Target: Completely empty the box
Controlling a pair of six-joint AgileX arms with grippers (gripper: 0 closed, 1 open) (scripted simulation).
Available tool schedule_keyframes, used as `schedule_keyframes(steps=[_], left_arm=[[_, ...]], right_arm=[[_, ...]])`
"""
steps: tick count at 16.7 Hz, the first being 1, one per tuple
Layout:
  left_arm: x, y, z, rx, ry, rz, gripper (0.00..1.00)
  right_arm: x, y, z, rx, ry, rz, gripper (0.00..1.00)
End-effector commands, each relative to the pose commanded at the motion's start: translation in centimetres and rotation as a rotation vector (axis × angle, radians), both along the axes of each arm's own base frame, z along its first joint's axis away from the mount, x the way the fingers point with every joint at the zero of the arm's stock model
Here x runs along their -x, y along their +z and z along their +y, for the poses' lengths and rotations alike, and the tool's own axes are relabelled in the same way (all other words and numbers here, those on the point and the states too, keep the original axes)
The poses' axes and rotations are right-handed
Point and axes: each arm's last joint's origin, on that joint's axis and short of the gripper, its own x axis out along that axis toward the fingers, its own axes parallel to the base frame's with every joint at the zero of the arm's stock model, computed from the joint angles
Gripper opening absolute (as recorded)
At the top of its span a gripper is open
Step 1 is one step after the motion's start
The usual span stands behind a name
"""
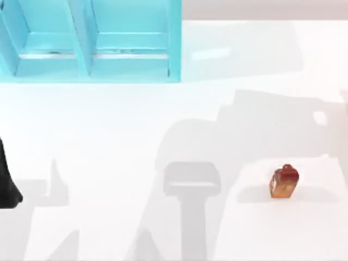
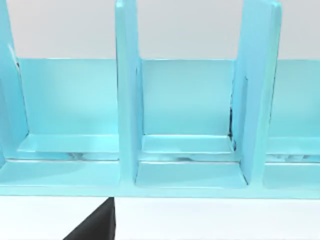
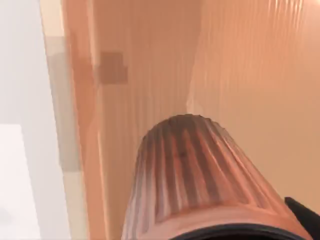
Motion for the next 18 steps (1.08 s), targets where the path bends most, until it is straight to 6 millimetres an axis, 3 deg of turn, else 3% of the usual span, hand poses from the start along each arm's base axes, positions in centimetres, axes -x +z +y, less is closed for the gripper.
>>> schedule_keyframes(steps=[4, 7, 9, 12, 18], left_arm=[[0.0, 0.0, 0.0, 0.0, 0.0, 0.0, 1.0], [0.0, 0.0, 0.0, 0.0, 0.0, 0.0, 1.0], [0.0, 0.0, 0.0, 0.0, 0.0, 0.0, 1.0], [0.0, 0.0, 0.0, 0.0, 0.0, 0.0, 1.0], [0.0, 0.0, 0.0, 0.0, 0.0, 0.0, 1.0]], right_arm=[[-3.0, -2.6, 12.9, 0.022, -0.001, -0.003, 0.0], [-2.3, -4.5, 23.1, 0.036, -0.001, -0.018, 0.0], [-1.2, -5.5, 28.0, 0.041, -0.001, -0.03, 0.0], [0.1, -6.4, 31.7, 0.044, 0.0, -0.044, 0.0], [0.2, -6.6, 31.9, 0.042, -0.004, -0.041, 0.0]])
